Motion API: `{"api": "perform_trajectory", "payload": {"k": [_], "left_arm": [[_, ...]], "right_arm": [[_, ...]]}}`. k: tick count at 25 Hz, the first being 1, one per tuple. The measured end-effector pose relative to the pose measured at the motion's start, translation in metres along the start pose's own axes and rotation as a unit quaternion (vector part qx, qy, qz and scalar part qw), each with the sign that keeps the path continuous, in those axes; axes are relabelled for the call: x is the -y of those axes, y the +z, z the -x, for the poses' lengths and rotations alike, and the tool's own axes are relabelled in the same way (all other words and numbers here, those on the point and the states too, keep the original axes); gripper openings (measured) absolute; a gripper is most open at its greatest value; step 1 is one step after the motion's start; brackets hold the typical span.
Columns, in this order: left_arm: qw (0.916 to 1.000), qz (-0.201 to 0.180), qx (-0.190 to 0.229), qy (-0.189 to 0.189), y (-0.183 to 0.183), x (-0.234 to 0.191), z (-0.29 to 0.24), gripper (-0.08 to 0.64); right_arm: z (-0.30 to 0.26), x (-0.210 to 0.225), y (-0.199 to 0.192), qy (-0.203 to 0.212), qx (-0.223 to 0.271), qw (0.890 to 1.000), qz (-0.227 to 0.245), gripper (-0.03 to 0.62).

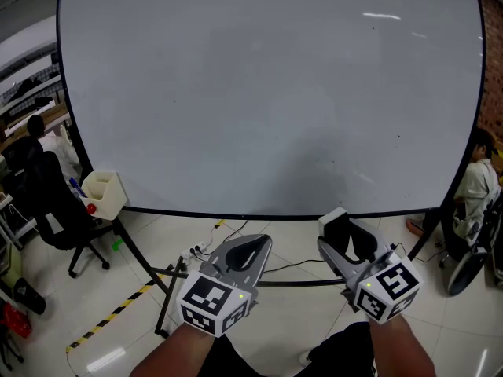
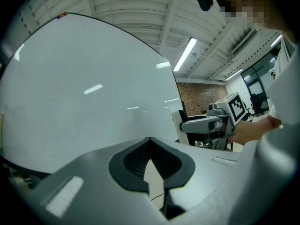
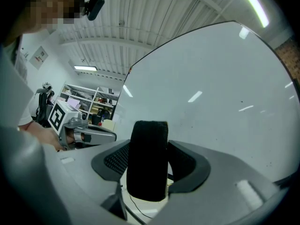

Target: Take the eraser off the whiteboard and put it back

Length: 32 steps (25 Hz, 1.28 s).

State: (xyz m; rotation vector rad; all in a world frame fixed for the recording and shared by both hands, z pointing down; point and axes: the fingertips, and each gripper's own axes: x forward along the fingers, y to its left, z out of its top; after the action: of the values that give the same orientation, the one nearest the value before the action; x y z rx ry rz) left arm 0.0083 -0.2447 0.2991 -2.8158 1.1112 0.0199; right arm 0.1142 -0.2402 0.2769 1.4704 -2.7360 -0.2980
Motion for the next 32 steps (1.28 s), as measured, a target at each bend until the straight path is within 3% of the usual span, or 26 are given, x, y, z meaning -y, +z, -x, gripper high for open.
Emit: {"api": "perform_trajectory", "payload": {"k": [28, 32], "left_arm": [[0.9999, 0.010, 0.007, 0.008, 0.0005, -0.0057, 0.0011, 0.017], [0.9999, 0.013, 0.007, 0.008, -0.0004, -0.0069, 0.0007, 0.017]], "right_arm": [[-0.0015, -0.0040, -0.0063, 0.002, -0.005, 1.000, -0.001, 0.242], [-0.0032, -0.0048, -0.0055, -0.004, -0.003, 1.000, 0.017, 0.242]]}}
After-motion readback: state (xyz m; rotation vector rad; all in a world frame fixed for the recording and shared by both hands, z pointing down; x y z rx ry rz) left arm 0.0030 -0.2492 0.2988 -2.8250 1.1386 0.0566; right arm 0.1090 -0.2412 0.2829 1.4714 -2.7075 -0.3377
